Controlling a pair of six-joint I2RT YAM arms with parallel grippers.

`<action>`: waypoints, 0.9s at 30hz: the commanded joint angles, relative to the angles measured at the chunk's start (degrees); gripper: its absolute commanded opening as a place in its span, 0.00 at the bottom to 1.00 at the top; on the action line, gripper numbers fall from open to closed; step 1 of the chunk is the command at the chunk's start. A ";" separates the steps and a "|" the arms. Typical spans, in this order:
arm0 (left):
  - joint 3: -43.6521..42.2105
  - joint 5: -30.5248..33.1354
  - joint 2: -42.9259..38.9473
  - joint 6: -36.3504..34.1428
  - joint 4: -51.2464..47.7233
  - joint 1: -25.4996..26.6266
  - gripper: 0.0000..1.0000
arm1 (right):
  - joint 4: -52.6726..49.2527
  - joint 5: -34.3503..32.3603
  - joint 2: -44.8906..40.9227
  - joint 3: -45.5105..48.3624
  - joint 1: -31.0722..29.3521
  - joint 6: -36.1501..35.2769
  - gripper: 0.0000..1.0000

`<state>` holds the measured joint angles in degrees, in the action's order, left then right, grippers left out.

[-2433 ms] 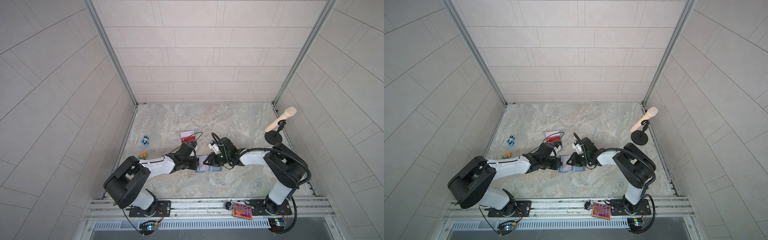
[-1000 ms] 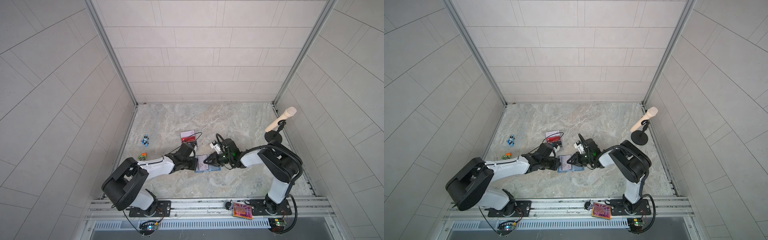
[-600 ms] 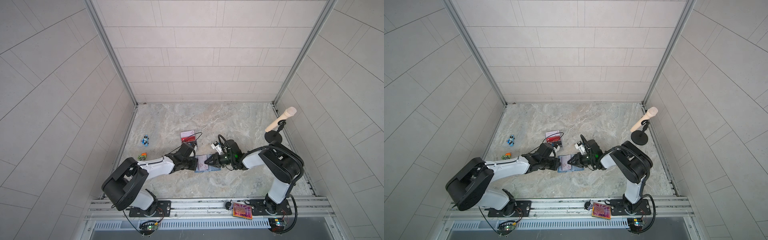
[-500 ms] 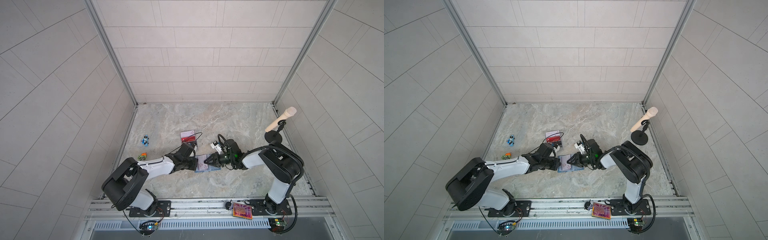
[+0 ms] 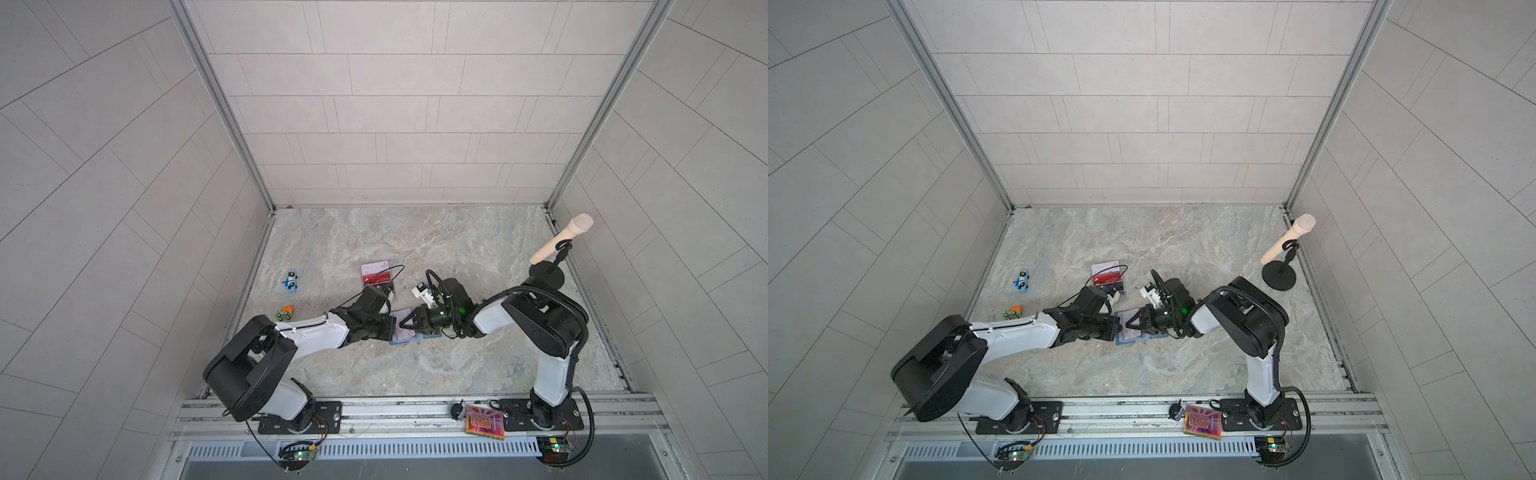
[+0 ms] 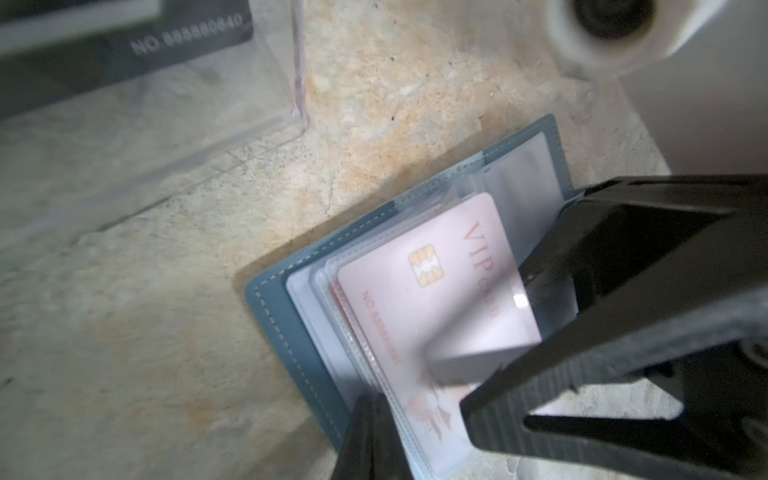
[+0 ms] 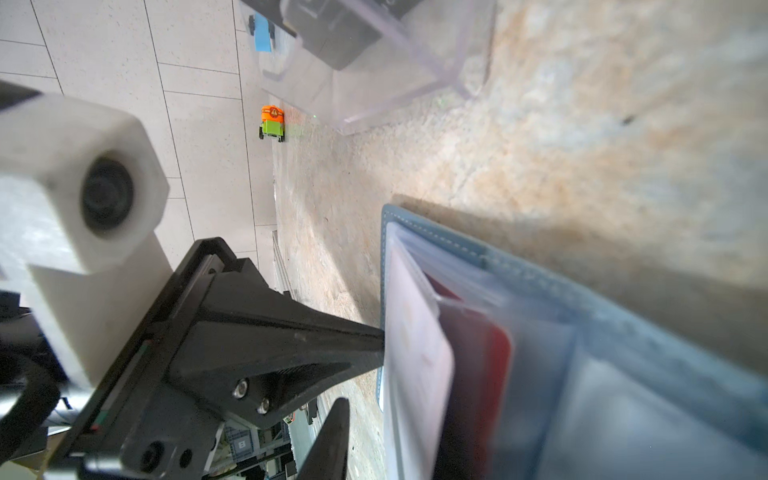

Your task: Take the credit cards out of the card holder

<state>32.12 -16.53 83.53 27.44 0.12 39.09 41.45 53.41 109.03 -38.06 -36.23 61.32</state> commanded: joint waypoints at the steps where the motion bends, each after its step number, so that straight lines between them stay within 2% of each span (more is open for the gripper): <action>1: -1.54 1.27 0.14 -0.12 -3.97 0.41 0.05 | 5.02 0.69 0.32 0.41 -0.35 2.58 0.25; 13: -1.63 1.52 0.36 -0.01 -3.97 0.46 0.06 | 24.41 1.96 2.26 6.02 3.38 13.06 0.22; 27: -1.40 1.89 0.76 0.13 -4.22 0.46 0.07 | 26.84 1.54 1.30 10.02 5.76 12.86 0.20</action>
<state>32.10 -16.03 83.55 27.53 0.14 39.16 65.39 54.68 111.39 -28.69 -31.24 72.95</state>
